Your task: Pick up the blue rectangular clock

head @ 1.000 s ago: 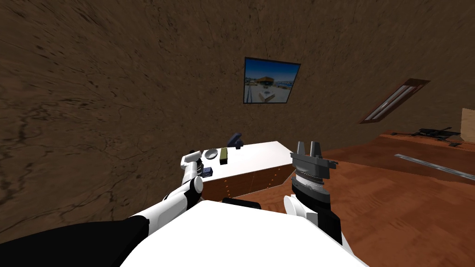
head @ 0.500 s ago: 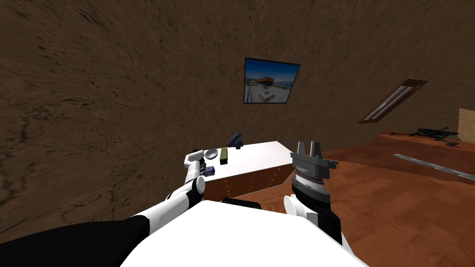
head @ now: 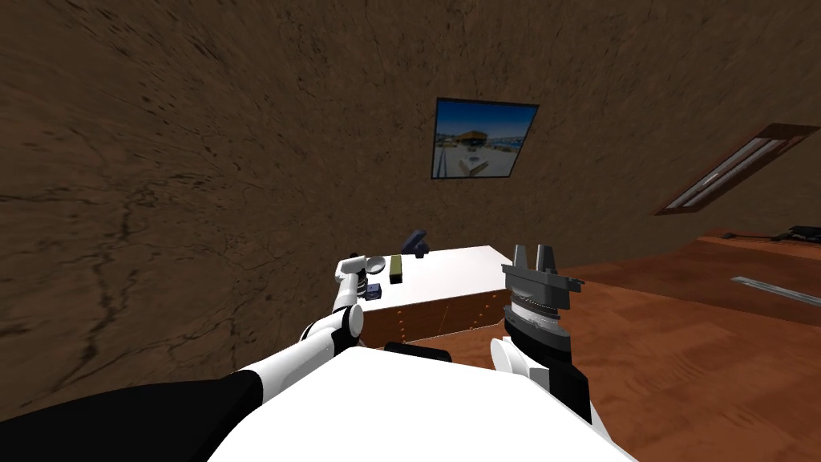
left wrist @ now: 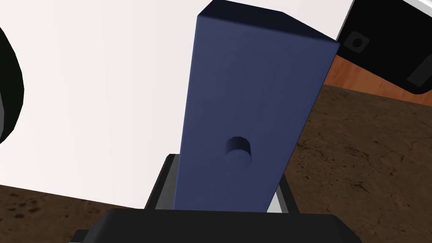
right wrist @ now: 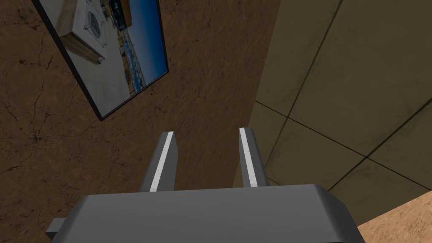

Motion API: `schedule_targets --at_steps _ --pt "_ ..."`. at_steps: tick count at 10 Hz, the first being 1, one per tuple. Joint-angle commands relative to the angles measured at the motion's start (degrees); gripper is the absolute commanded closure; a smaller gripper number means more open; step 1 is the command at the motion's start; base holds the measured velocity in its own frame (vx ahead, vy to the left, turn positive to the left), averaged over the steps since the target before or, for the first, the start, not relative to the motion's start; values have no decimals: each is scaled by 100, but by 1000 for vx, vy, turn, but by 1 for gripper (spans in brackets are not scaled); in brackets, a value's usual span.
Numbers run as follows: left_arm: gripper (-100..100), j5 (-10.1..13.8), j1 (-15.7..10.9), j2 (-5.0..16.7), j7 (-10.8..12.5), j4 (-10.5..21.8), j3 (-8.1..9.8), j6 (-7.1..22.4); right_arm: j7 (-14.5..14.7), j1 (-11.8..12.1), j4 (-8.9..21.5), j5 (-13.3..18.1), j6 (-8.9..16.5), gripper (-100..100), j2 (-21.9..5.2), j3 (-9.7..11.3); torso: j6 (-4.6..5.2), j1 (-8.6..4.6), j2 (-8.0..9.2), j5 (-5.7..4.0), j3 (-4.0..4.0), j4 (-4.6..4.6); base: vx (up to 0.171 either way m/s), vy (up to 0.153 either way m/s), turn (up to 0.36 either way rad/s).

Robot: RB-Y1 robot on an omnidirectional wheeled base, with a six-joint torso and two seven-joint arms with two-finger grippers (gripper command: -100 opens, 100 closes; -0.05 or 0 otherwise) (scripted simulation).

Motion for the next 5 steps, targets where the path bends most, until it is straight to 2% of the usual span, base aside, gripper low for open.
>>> schedule_targets --at_steps 1,3,4,5 --pt "100 -13 -68 -159 263 -61 -286 70 0 0 0 0 0 0 0 0 0 0 0 0 0 0 -10 129 113" --pt "100 -26 -166 -349 556 -120 -629 162 0 0 0 0 0 0 0 0 2 -7 7 1 3 0 -21 116 109" --pt "100 -16 -103 -297 436 -129 -511 118 0 0 0 0 0 0 0 0 1 -10 11 -3 6 3 -9 47 8" --pt "0 -16 -114 -301 464 -137 -531 138 0 -1 0 0 0 0 1 1 1 -29 9 -4 4 -1 -1 9 -2"
